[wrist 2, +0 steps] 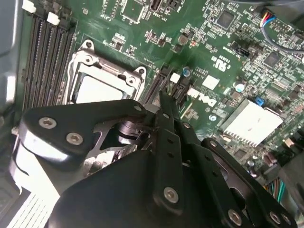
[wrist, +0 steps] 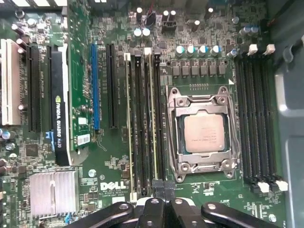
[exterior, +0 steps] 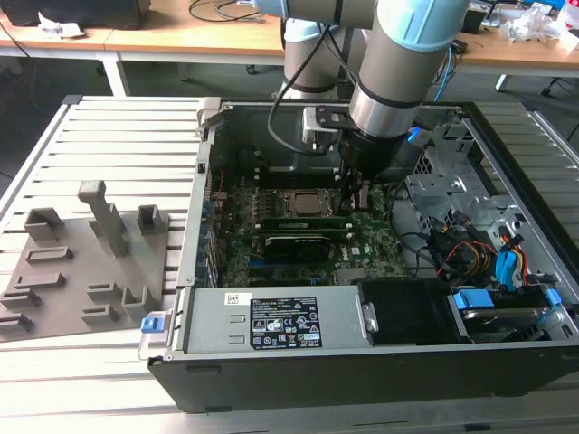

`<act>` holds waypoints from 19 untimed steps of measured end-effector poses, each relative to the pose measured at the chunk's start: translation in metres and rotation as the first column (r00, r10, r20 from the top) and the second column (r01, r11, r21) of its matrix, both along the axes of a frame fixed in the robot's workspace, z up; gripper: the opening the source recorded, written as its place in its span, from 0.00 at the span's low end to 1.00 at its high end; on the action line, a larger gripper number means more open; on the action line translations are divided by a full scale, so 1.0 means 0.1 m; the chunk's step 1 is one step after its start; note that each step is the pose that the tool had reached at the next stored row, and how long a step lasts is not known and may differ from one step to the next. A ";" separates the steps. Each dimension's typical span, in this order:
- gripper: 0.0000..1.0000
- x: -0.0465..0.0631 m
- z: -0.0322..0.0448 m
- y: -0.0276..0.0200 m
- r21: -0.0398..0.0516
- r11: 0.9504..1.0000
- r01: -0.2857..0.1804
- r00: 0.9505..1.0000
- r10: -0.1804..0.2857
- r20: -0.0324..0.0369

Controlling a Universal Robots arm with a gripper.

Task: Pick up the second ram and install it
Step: 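Press down the second ram until it locks into place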

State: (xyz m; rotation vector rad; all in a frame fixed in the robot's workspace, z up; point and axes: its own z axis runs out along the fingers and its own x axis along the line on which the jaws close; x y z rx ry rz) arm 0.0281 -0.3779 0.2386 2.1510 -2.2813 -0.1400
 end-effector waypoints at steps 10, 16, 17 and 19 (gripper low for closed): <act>0.11 0.01 0.108 0.000 0.001 1.000 0.000 1.000 0.000 0.000; 0.11 -0.25 0.108 0.000 0.001 1.000 0.000 1.000 0.000 0.001; 0.11 -0.31 0.108 -0.001 0.001 1.000 0.000 1.000 0.000 0.001; 0.11 -0.42 0.109 0.000 0.000 1.000 0.000 1.000 0.000 0.001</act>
